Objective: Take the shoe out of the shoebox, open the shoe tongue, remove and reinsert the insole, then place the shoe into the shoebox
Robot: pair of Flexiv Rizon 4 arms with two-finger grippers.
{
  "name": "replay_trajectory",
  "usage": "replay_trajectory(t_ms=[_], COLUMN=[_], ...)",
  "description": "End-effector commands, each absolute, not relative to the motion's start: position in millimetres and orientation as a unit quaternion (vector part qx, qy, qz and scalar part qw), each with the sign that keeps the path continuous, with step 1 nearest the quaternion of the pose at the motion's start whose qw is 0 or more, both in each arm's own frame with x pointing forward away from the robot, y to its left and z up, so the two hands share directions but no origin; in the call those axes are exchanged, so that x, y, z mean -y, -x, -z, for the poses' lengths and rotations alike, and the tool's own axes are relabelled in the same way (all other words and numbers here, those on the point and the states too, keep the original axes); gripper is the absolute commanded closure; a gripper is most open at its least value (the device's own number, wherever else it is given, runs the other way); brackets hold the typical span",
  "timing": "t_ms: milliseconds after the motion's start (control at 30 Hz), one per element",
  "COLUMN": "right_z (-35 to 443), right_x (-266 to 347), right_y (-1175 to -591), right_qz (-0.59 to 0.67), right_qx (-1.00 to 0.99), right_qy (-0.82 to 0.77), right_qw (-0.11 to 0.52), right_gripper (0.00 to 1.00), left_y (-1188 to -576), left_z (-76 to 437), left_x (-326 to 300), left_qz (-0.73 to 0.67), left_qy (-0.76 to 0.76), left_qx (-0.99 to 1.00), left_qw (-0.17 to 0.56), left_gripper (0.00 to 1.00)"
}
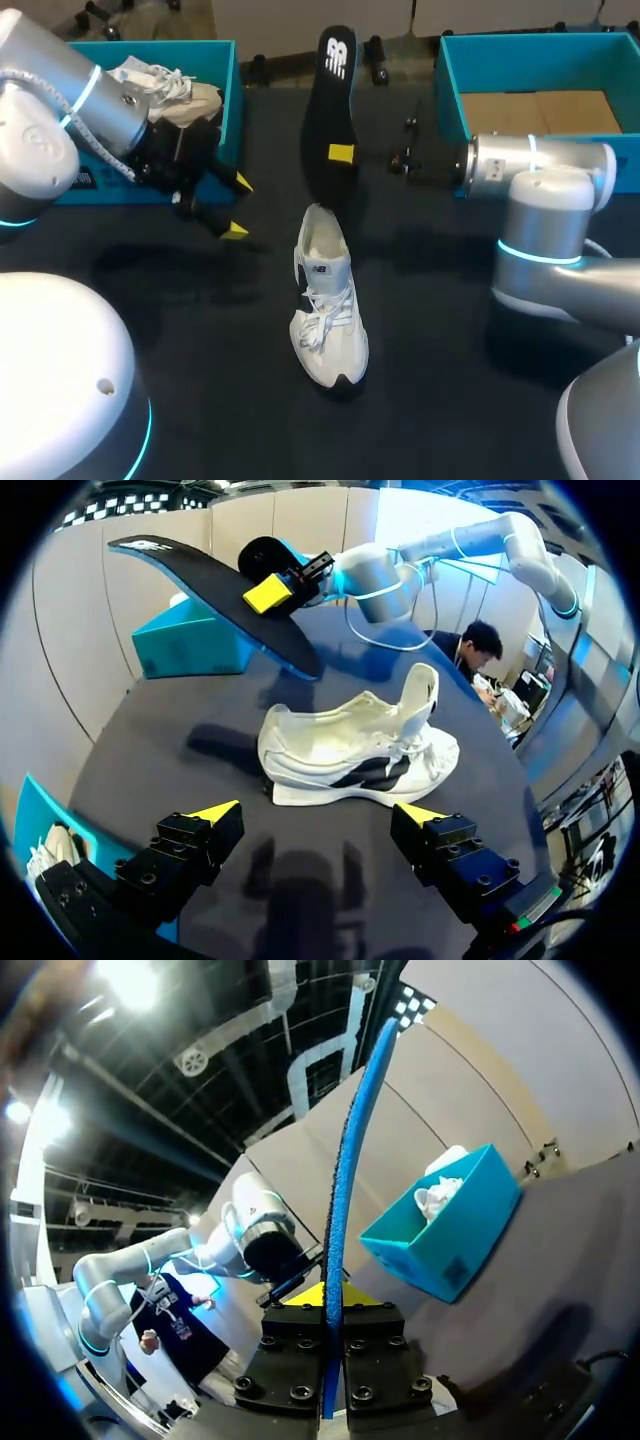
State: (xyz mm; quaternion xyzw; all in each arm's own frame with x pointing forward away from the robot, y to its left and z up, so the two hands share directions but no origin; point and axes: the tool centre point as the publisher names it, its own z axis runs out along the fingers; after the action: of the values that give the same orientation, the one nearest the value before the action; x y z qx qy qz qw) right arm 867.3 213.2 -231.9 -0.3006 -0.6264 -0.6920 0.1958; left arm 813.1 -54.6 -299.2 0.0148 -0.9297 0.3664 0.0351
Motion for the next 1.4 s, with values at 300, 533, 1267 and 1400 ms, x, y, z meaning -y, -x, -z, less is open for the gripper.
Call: replay_trajectory(t_ms=[300,533,1267,1400], right_z=[236,236,270,277], right_x=[-220,-220,-225,-228], right_y=[-861,-861,-854,-851], right_qz=[0.699,0.699,0.683,0.681], right_qx=[0.618,0.618,0.654,0.656], right_qy=[0.308,0.308,0.290,0.287], right_qw=[0.187,0.187,0.150,0.152], right_gripper=[1.00,1.00,1.00,1.00], left_y=[-811,-811,-791,-787], left_z=[297,297,300,299], left_x=[54,54,61,68], left_qz=[-0.365,-0.365,-0.280,-0.283], left_qy=[-0.015,-0.015,-0.078,-0.073], left_qx=[0.930,0.930,0.947,0.947], left_qw=[0.033,0.033,0.134,0.132], left_gripper=[0.00,0.00,0.00,0.00])
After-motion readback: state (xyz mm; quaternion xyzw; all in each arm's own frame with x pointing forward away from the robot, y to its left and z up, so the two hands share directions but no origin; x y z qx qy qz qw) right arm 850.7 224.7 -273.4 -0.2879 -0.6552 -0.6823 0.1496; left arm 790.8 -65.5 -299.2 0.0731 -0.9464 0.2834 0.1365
